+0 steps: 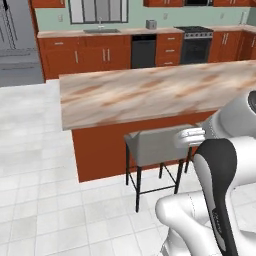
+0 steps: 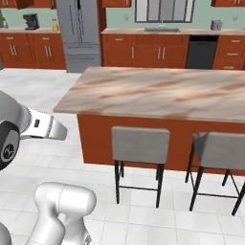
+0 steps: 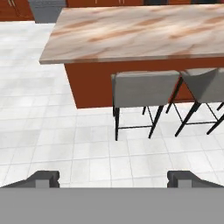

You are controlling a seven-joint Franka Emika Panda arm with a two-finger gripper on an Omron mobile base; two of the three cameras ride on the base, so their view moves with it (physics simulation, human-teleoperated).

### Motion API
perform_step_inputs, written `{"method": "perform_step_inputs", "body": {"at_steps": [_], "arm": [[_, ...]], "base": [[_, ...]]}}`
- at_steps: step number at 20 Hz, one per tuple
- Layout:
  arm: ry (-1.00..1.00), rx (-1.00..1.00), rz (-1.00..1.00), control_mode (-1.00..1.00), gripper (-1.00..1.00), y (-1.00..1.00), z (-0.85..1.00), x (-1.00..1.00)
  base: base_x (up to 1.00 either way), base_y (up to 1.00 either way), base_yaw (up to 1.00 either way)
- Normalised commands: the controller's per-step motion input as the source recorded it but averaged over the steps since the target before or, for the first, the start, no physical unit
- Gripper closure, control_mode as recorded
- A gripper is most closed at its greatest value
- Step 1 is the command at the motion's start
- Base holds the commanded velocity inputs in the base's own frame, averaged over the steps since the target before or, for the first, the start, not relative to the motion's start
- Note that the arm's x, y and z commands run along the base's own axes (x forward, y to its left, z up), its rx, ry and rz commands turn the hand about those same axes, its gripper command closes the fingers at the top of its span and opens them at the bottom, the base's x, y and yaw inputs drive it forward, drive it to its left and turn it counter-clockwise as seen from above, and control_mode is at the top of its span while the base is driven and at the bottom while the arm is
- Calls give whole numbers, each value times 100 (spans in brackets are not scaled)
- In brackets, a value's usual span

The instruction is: There is a tray on the dining counter. Grab the cup, mug, and pitcher and place them on the tray. The pitcher may be placed next to the tray if it cannot fit the tray.

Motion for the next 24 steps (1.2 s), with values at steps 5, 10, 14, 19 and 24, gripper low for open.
{"method": "perform_step_inputs", "body": {"at_steps": [5,10,14,19,24], "arm": [[0,0,0,100,-100,0,0,0],[0,0,0,100,-100,0,0,0],[0,0,0,100,-100,0,0,0],[0,0,0,100,-100,0,0,0],[0,0,0,100,-100,0,0,0]], "base": [[31,100,0],[49,100,-3],[69,100,-5],[71,100,-5],[65,100,-3]]}}
